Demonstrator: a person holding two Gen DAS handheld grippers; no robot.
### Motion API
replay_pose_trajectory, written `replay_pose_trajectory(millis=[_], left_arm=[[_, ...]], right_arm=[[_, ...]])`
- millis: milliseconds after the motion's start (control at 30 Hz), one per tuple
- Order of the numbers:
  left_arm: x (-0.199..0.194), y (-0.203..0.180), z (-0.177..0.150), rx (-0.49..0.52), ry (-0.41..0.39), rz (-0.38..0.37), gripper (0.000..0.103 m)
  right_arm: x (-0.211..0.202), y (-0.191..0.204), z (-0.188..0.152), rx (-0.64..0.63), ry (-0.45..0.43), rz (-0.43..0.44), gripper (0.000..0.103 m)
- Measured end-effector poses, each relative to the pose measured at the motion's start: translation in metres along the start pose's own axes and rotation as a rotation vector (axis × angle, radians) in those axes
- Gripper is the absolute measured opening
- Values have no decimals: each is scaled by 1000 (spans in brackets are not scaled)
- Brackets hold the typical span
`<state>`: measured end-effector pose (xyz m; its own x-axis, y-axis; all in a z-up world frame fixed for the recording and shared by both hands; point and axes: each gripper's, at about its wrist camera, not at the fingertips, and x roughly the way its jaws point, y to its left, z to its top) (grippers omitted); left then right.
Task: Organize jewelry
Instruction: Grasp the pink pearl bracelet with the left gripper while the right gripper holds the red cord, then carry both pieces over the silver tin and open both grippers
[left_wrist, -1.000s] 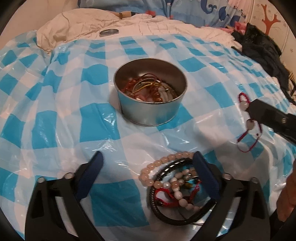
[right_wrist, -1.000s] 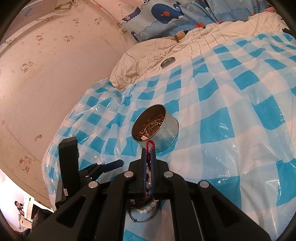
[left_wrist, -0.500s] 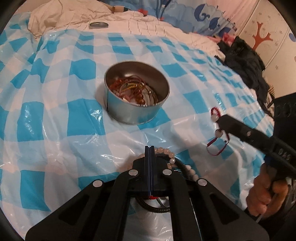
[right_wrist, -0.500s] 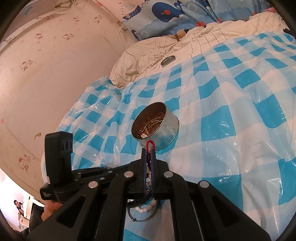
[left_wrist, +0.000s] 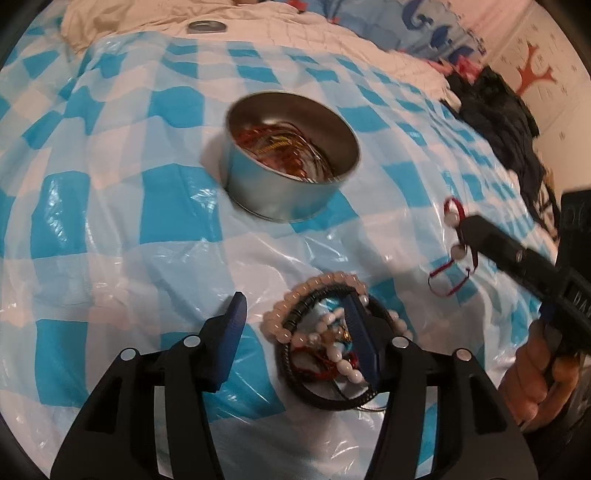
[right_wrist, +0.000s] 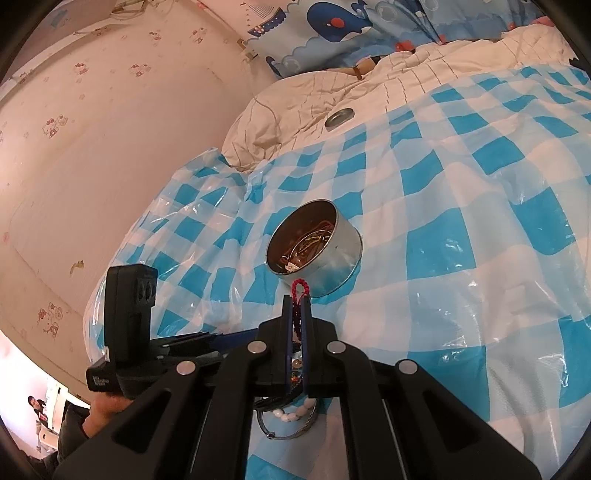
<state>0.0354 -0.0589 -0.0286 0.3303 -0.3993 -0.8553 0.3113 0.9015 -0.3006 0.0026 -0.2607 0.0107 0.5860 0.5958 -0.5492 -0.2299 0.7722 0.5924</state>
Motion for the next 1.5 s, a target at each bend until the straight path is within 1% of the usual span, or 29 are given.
replay_pose_trajectory(millis=[33, 67, 100, 167, 333, 433, 500, 533, 600, 667, 700, 767, 833, 900, 933, 967, 1000, 1033, 1100, 1133, 1267, 1333, 1500], left_arm=[[2, -3, -1, 17, 11, -2, 49], [4, -7, -3, 37, 22, -8, 43], [5, -8, -4, 48, 29, -2, 31], [4, -12, -5, 69, 30, -21, 16], [-5, -7, -2, 42, -7, -53, 15], [-9, -4, 0, 24, -23, -48, 15], [-7, 2, 2, -4, -15, -29, 16], [-2, 6, 2, -24, 11, -29, 19], [3, 11, 2, -49, 25, -36, 31], [4, 12, 2, -62, 23, -72, 44], [3, 11, 3, -64, 16, -73, 48], [0, 12, 5, -84, -11, -73, 64], [-3, 16, 7, -121, -33, -92, 66], [-5, 19, 8, -139, -47, -104, 66], [-3, 21, 8, -146, -43, -117, 64], [-2, 21, 7, -151, -38, -127, 48], [1, 21, 7, -153, -23, -128, 38], [3, 21, 7, -148, -13, -124, 23], [5, 18, 6, -129, -12, -100, 10], [3, 17, 6, -120, -22, -94, 6], [-11, 18, 10, -117, -73, -99, 6], [-19, 17, 12, -110, -98, -118, 6], [-38, 4, 21, -46, -144, -163, 6]], right_arm=[[0, 0, 0, 0, 1, 1, 5], [0, 0, 0, 0, 1, 1, 5], [0, 0, 0, -1, 1, 0, 5], [0, 0, 0, 1, 1, 0, 5], [1, 1, 0, -1, 3, 1, 5], [2, 1, -1, -3, 5, 1, 5], [2, 0, -1, -3, 6, 1, 5], [2, 0, -1, -2, 6, 1, 5], [3, 1, -2, -3, 9, 1, 5], [3, 1, -2, -5, 9, 1, 5], [3, 1, -3, -6, 9, 1, 5], [3, 1, -2, -4, 9, 1, 5], [3, 2, -2, -5, 9, 2, 5], [3, 2, -3, -7, 10, 2, 5], [4, 1, -3, -7, 11, 2, 5], [4, 2, -3, -8, 12, 2, 5], [4, 2, -4, -9, 13, 1, 5], [4, 2, -4, -9, 13, 1, 5], [4, 2, -4, -8, 12, 1, 5], [4, 2, -3, -7, 12, 1, 5], [4, 2, -4, -7, 9, 1, 5], [4, 2, -4, -6, 6, 4, 5], [-1, 1, -2, 2, -12, 14, 5]])
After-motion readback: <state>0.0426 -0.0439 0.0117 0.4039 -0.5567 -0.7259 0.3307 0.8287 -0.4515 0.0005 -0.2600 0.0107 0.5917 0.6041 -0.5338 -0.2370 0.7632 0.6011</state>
